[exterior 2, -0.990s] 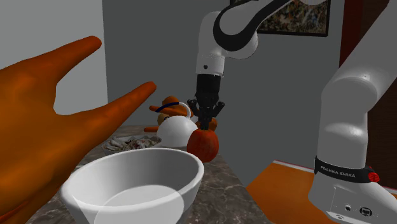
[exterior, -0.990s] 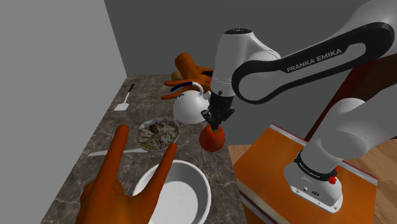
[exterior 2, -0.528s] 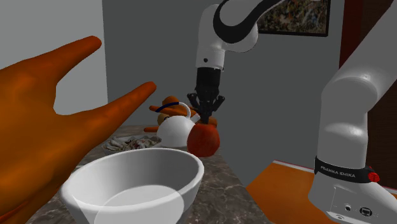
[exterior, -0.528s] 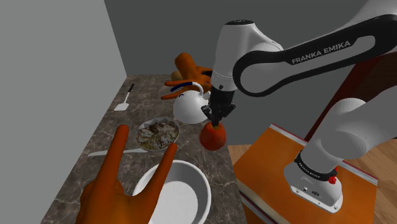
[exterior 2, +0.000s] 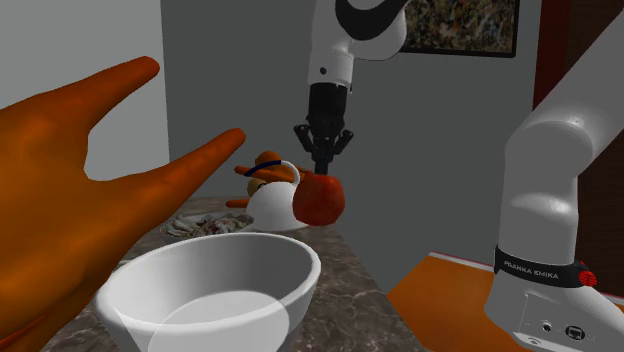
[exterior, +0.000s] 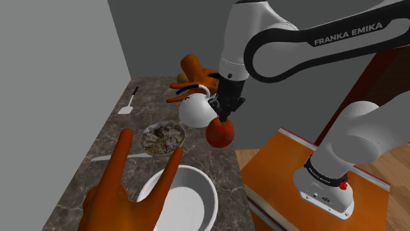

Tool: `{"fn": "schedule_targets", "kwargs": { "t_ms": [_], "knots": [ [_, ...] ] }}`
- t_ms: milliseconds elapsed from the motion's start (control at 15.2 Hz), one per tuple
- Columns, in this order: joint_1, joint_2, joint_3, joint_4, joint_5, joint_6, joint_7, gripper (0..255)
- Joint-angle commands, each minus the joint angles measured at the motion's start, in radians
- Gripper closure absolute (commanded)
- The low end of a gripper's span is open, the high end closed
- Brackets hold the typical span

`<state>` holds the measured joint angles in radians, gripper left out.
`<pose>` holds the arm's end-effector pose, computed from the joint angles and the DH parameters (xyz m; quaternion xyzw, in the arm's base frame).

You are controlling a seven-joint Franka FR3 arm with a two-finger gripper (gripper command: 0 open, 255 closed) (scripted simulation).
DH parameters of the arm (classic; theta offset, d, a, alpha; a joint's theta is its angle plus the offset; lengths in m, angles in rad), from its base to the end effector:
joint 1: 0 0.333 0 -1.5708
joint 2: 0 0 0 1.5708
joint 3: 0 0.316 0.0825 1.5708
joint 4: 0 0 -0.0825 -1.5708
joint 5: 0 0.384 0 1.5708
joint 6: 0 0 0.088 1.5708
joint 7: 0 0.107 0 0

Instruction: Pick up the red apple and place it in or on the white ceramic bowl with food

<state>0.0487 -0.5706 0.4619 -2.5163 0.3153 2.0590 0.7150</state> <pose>0.3346 0.2131 0.4587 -0.9791 0.1982 -0.0222 0.0388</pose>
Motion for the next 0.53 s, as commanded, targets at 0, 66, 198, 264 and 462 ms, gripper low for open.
{"fn": "schedule_targets", "kwargs": {
  "t_ms": [0,66,198,264,462],
  "knots": [
    [-0.001,-0.009,-0.007,0.022,-0.004,-0.031,0.002,255],
    [-0.001,-0.013,-0.010,0.032,-0.006,-0.046,0.002,255],
    [-0.003,-0.019,-0.017,0.055,-0.011,-0.074,0.004,255],
    [-0.003,-0.022,-0.020,0.066,-0.013,-0.088,0.005,255],
    [-0.006,-0.028,-0.029,0.102,-0.020,-0.130,0.007,255]
  ]
}}
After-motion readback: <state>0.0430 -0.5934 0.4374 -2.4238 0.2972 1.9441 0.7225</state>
